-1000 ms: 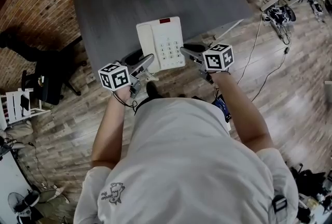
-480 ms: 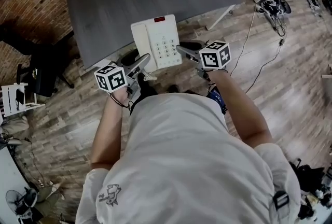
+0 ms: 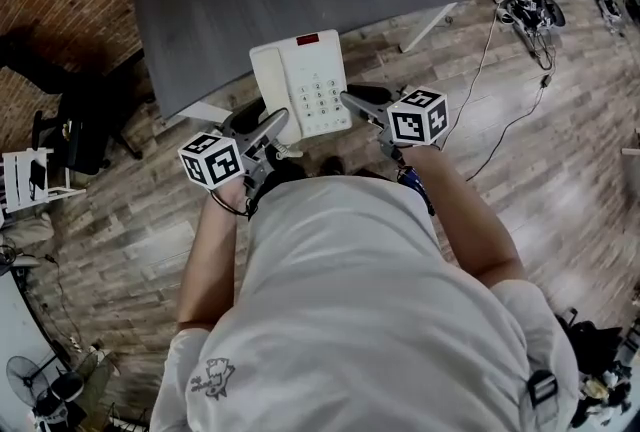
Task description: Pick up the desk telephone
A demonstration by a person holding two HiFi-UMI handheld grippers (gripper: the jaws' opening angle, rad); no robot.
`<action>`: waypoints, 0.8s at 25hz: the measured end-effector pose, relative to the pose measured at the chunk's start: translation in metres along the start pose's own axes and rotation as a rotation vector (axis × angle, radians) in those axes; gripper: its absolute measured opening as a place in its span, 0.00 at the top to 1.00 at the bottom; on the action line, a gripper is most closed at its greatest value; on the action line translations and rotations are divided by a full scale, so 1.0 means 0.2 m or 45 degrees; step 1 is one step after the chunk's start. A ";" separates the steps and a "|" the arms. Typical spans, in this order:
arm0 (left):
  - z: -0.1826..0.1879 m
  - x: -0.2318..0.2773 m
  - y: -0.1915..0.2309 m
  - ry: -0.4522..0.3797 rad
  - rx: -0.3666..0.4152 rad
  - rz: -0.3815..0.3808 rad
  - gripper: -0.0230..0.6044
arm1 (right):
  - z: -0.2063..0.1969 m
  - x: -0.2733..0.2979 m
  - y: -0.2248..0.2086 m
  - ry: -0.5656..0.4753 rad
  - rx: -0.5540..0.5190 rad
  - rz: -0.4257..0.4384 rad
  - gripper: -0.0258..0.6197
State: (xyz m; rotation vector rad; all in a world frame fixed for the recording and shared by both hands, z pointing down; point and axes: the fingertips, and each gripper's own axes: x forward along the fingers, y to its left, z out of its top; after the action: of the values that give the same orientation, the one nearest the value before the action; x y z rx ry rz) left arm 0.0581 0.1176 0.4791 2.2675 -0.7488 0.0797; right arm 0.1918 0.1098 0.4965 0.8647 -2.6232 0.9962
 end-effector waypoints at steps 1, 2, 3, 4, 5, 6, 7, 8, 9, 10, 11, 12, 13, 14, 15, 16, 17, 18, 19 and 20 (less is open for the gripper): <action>0.00 0.00 0.00 -0.002 -0.004 0.000 0.51 | 0.00 0.00 0.00 -0.002 0.004 0.001 0.84; 0.00 0.00 0.00 -0.002 -0.006 0.001 0.51 | 0.00 0.00 0.00 -0.005 0.007 0.003 0.84; 0.00 0.00 0.00 -0.001 -0.007 0.002 0.51 | 0.00 0.00 0.00 -0.007 0.009 0.005 0.84; 0.00 0.00 0.00 -0.001 -0.007 0.004 0.51 | 0.00 0.00 0.00 -0.008 0.010 0.008 0.84; 0.00 0.00 0.00 -0.001 -0.006 0.006 0.51 | 0.00 0.00 0.00 -0.008 0.009 0.012 0.84; 0.01 0.00 0.00 -0.001 -0.006 0.009 0.51 | 0.00 0.00 0.00 -0.009 0.008 0.015 0.84; 0.00 0.00 -0.01 -0.002 -0.008 0.013 0.51 | 0.00 0.00 0.00 -0.012 0.006 0.017 0.84; 0.00 0.00 -0.01 -0.003 -0.009 0.016 0.51 | 0.01 0.00 0.00 -0.016 0.004 0.019 0.84; 0.00 0.00 0.00 -0.004 -0.010 0.019 0.51 | 0.01 0.00 0.00 -0.020 0.005 0.020 0.84; 0.00 0.00 0.00 -0.004 -0.011 0.022 0.51 | 0.00 0.00 0.00 -0.022 0.006 0.022 0.84; 0.00 0.00 0.00 -0.004 -0.011 0.024 0.51 | 0.00 0.00 0.00 -0.023 0.008 0.025 0.84; 0.00 0.00 0.00 -0.004 -0.010 0.026 0.51 | 0.00 0.00 -0.01 -0.023 0.008 0.029 0.84; 0.00 0.00 0.00 -0.005 -0.009 0.027 0.51 | 0.00 0.01 -0.01 -0.022 0.007 0.032 0.84; 0.00 0.00 0.00 -0.006 -0.008 0.028 0.51 | 0.00 0.01 -0.01 -0.021 0.007 0.034 0.84; 0.00 0.00 0.01 -0.007 -0.006 0.030 0.51 | 0.00 0.01 -0.01 -0.022 0.007 0.035 0.84; 0.00 0.00 0.01 -0.007 -0.003 0.032 0.51 | 0.00 0.01 -0.01 -0.023 0.008 0.034 0.84; -0.01 0.00 0.01 -0.007 0.001 0.035 0.51 | -0.01 0.01 -0.01 -0.024 0.009 0.032 0.84; -0.01 0.00 0.01 -0.007 0.004 0.037 0.51 | -0.01 0.01 -0.02 -0.024 0.011 0.031 0.84; -0.01 0.00 0.01 -0.007 0.007 0.039 0.51 | -0.01 0.01 -0.02 -0.024 0.013 0.030 0.84; -0.01 0.01 0.01 -0.009 0.007 0.039 0.51 | -0.01 0.02 -0.02 -0.023 0.014 0.032 0.84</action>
State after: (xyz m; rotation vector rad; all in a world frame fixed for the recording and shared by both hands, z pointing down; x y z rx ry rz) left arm 0.0581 0.1170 0.4820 2.2627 -0.7880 0.0886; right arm 0.1920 0.1070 0.5021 0.8499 -2.6524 1.0149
